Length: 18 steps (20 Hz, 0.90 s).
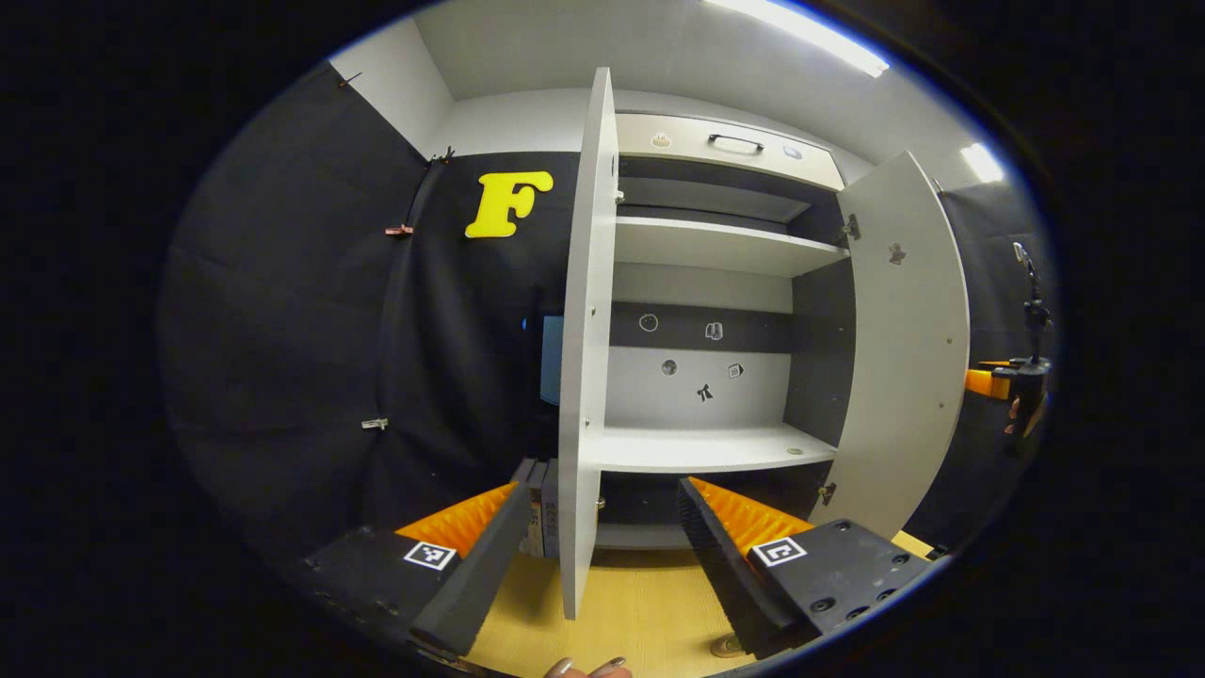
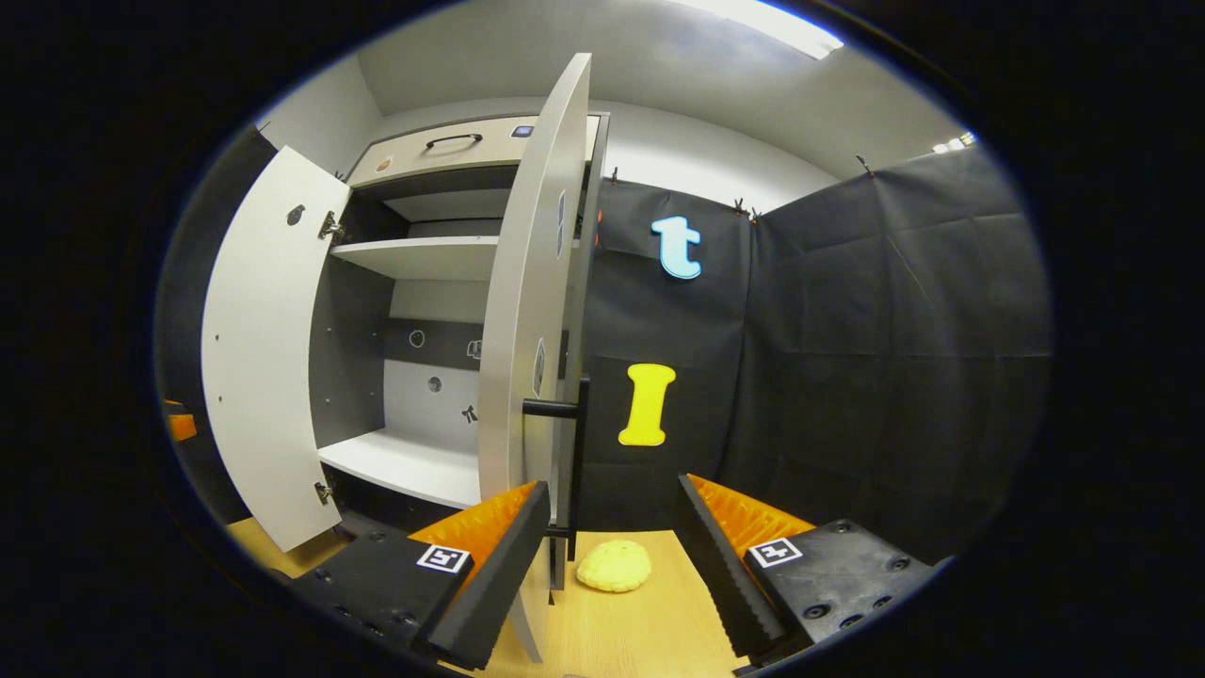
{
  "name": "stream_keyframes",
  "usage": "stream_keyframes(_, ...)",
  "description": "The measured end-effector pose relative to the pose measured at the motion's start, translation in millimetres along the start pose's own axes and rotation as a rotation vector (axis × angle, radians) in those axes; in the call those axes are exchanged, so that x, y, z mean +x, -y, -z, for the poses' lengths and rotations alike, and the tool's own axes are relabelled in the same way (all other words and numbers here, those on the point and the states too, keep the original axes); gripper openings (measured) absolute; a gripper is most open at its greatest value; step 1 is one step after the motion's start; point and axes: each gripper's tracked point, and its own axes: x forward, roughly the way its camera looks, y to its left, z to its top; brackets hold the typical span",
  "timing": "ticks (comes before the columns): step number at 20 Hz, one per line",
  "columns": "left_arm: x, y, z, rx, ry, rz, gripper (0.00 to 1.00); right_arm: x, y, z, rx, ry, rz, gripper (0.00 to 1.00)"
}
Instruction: Grasp the bottle in the cabinet with the left hand and place it on the coaster, then close the right door with the right hand and the left door with the left hand.
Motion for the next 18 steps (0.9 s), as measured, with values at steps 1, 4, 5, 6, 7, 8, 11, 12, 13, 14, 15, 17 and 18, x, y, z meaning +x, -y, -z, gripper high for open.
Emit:
stream_keyframes(1, -0.3, -4.6, -1.0, 0.009, 0.0, -0.012, 0.98, 0.7, -3.2, 0.2, 0.014, -0.005, -0.013, 0.91)
stream_keyframes(4, 1.4, -18.3, -7.2, 0.01, 0.01, -0.027, 0.97, 1.8, -17.1, 3.3, 0.075, -0.031, -0.043, 0.89)
stream_keyframes(5, 4.3, -22.6, -10.7, 0.003, 0.017, -0.024, 0.98, 0.6, -20.0, 4.9, 0.071, -0.032, -0.044, 0.88)
stream_keyframes(6, 7.1, -27.3, -13.3, -0.006, 0.019, -0.021, 0.96, 1.1, -22.9, 3.6, 0.061, -0.028, -0.035, 0.87)
stream_keyframes(7, 9.6, -33.7, -16.0, -0.015, 0.02, -0.018, 0.98, 1.2, -24.9, 3.3, 0.054, -0.027, -0.024, 0.88)
stream_keyframes(8, 9.8, -34.1, -17.6, -0.017, 0.022, -0.005, 0.98, 0.8, -28.9, 2.7, 0.048, -0.023, -0.016, 0.88)
stream_keyframes(11, 27.0, -56.3, -19.7, 0.03, 0.016, -0.002, 0.98, 0.5, -43.4, 2.8, 0.061, -0.027, -0.008, 0.88)
stream_keyframes(12, 31.1, -61.0, -20.9, 0.041, 0.016, -0.001, 0.98, 0.4, -50.0, 2.9, 0.07, -0.029, -0.01, 0.88)
stream_keyframes(13, 35.1, -62.5, -22.6, 0.039, 0.016, 0.009, 0.98, 1.4, -57.9, 3.0, 0.075, -0.03, -0.015, 0.88)
stream_keyframes(14, 37.4, -63.3, -21.7, 0.029, 0.016, 0.021, 0.98, 2.5, -66.1, 3.2, 0.081, -0.032, -0.022, 0.88)
stream_keyframes(15, 40.2, -65.6, -21.4, 0.018, 0.014, 0.033, 0.98, 4.6, -75.0, 4.0, 0.084, -0.033, -0.031, 0.88)
stream_keyframes(17, 46.6, -73.8, -18.9, 0.011, 0.007, 0.043, 0.98, 8.9, -93.5, 3.9, 0.09, -0.035, -0.054, 0.88)
stream_keyframes(18, 49.0, -78.5, -17.6, 0.013, 0.003, 0.047, 0.98, 11.2, -98.5, 5.6, 0.098, -0.038, -0.066, 0.88)
